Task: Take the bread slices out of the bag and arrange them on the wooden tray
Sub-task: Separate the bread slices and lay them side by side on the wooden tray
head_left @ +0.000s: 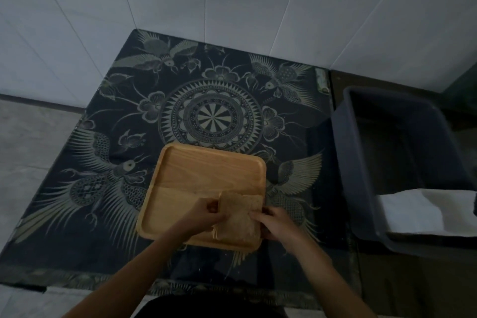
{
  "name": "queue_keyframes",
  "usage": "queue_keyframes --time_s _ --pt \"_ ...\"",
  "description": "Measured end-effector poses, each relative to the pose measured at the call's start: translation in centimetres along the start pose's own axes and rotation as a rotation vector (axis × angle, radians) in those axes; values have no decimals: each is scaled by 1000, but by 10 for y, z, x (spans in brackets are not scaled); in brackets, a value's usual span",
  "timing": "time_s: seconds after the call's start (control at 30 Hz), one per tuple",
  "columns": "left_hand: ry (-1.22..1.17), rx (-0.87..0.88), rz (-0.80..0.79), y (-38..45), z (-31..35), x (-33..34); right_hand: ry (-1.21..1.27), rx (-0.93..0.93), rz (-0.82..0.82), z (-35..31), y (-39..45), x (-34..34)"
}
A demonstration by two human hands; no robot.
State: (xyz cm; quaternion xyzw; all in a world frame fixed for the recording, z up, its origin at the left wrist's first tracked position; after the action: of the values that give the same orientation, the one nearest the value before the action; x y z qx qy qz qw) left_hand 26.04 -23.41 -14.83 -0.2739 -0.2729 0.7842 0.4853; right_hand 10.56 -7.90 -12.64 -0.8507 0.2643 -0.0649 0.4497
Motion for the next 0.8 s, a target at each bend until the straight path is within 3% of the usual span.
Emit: queue_keyframes --time_s 0.17,0.57,0.8 --pt "54 16 27 -4 3 1 1 -46 45 6 1 1" --pt "81 83 281 -9 -16 15 -97 -243 80 17 3 -8" --pt "111 -1 392 -34 3 26 -153 -303 56 21 8 -10"
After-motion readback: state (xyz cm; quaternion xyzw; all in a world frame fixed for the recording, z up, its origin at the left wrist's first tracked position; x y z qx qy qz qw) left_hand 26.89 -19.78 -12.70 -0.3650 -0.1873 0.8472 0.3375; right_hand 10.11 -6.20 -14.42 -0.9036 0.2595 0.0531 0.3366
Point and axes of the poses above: each hand's wrist, its own y-axis towards the middle knuckle, its own x-axis out of the palm, z = x × y, the point moved 2 cm from there along y, towards the middle knuckle, and after that the axes turned 1 degree about -x, right-handed, at the moved point
